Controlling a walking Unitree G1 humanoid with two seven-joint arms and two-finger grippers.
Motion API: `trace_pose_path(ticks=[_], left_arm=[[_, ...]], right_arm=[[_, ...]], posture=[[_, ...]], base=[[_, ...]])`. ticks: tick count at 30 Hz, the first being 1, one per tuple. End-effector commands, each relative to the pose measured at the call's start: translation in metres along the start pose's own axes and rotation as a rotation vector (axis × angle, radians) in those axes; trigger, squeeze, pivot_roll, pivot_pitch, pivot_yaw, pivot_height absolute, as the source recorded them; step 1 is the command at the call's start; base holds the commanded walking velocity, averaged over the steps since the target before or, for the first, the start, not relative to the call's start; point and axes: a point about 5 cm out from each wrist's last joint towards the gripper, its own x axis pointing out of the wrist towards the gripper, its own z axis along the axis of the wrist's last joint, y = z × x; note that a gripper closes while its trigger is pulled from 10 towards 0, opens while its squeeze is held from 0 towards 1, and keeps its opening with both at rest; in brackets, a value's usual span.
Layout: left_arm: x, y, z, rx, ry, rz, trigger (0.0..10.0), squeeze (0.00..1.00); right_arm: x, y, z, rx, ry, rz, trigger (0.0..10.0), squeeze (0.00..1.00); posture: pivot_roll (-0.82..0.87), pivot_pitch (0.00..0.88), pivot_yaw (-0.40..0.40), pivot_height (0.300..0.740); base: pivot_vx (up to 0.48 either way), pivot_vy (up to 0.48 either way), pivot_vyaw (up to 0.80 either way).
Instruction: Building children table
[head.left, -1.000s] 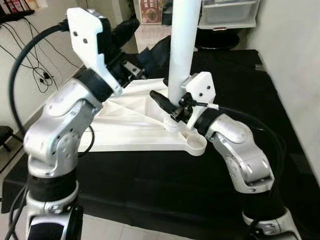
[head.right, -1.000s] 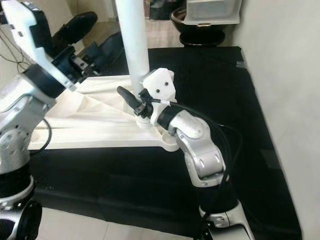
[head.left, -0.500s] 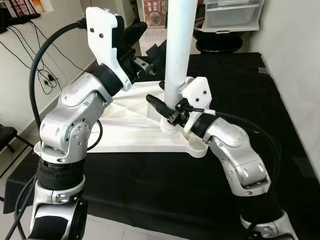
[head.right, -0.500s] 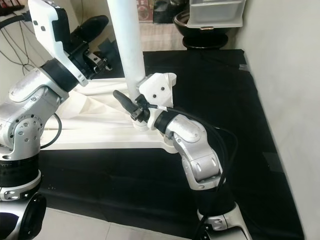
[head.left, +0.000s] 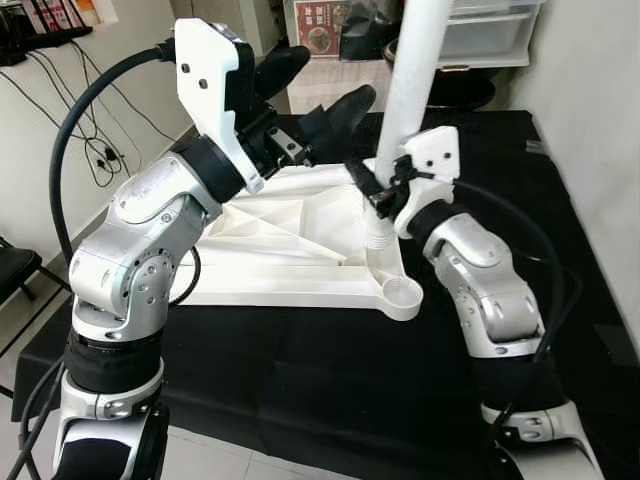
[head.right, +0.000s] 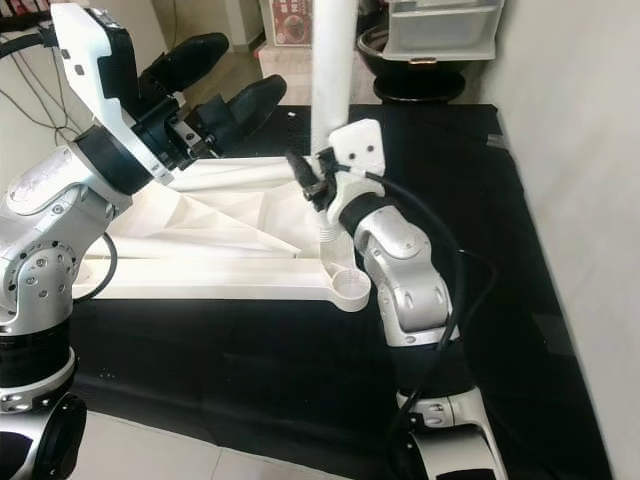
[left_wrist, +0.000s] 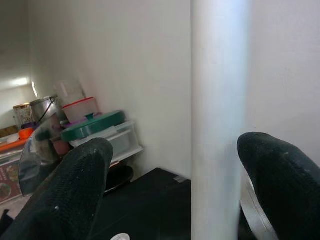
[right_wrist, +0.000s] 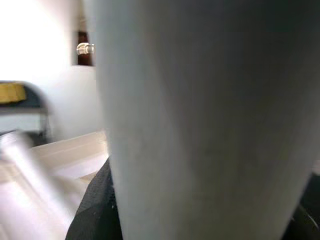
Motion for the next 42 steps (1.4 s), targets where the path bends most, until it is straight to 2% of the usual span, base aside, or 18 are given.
trace_pose_path(ticks=[1, 2, 3, 4, 6, 11, 17, 18, 21, 30, 38, 39, 42], left_arm=[[0.002, 0.002, 0.0, 0.017, 0.008, 0.001, 10.0, 0.0], [0.002, 0.002, 0.0, 0.017, 0.008, 0.001, 10.0, 0.0], [0.003, 0.001, -0.003, 0.014, 0.015, -0.01, 10.0, 0.0], [0.003, 0.001, -0.003, 0.014, 0.015, -0.01, 10.0, 0.0], [0.007, -0.001, -0.011, 0.005, 0.031, -0.035, 10.0, 0.0], [0.02, -0.002, -0.02, 0.005, 0.046, -0.062, 10.0, 0.0], [0.026, 0.0, -0.023, 0.032, 0.054, -0.051, 10.0, 0.0], [0.027, 0.0, -0.024, 0.045, 0.056, -0.053, 0.0, 0.0], [0.025, -0.004, -0.024, 0.059, 0.053, -0.077, 0.0, 0.0], [0.025, -0.004, -0.022, 0.075, 0.031, -0.096, 0.0, 0.0], [0.025, 0.0, -0.021, 0.076, 0.017, -0.082, 0.0, 0.0], [0.023, 0.001, -0.019, 0.05, 0.013, -0.097, 0.0, 0.0], [0.016, 0.002, -0.016, -0.019, 0.015, -0.177, 0.0, 0.0]], right_arm=[[0.001, 0.016, 0.015, -0.129, -0.073, 0.099, 10.0, 0.0], [0.001, 0.016, 0.015, -0.129, -0.073, 0.099, 10.0, 0.0], [0.001, 0.022, 0.016, -0.193, -0.073, 0.134, 10.0, 0.0], [0.001, 0.022, 0.016, -0.193, -0.073, 0.134, 10.0, 0.0], [0.001, 0.029, 0.016, -0.252, -0.074, 0.177, 10.0, 0.0], [0.0, 0.036, 0.015, -0.291, -0.066, 0.221, 10.0, 0.0], [-0.001, 0.035, 0.013, -0.304, -0.043, 0.224, 10.0, 0.0], [-0.001, 0.033, 0.01, -0.304, -0.025, 0.218, 10.0, 0.0], [-0.002, 0.029, 0.004, -0.306, 0.012, 0.203, 10.0, 0.0], [-0.001, 0.029, 0.002, -0.289, 0.016, 0.209, 10.0, 0.0], [0.002, 0.025, 0.001, -0.233, 0.03, 0.162, 10.0, 0.0], [0.002, 0.024, -0.001, -0.187, 0.035, 0.177, 10.0, 1.0], [0.0, 0.019, -0.006, -0.104, 0.038, 0.203, 10.0, 1.0]], posture=[[0.03, 0.038, 0.088, 0.74], [0.03, 0.038, 0.088, 0.74], [0.03, 0.039, 0.091, 0.74], [0.03, 0.039, 0.091, 0.74], [0.02, 0.037, 0.101, 0.74], [0.0, 0.033, 0.11, 0.74], [0.0, 0.032, 0.112, 0.74], [0.0, 0.029, 0.111, 0.74], [0.0, 0.029, 0.111, 0.74], [0.01, 0.026, 0.099, 0.74], [0.01, 0.026, 0.093, 0.74], [0.01, 0.027, 0.092, 0.74], [0.01, 0.026, 0.089, 0.74]], base=[[0.0, 0.0, 0.0], [0.0, 0.0, 0.0], [0.0, 0.0, 0.0], [0.0, 0.0, 0.0], [0.0, 0.0, 0.0], [0.0, 0.0, 0.0], [0.0, 0.0, 0.0], [0.0, 0.0, 0.0], [0.0, 0.0, 0.0], [0.0, 0.0, 0.0], [0.0, 0.0, 0.0], [0.0, 0.0, 0.0], [0.0, 0.0, 0.0]])
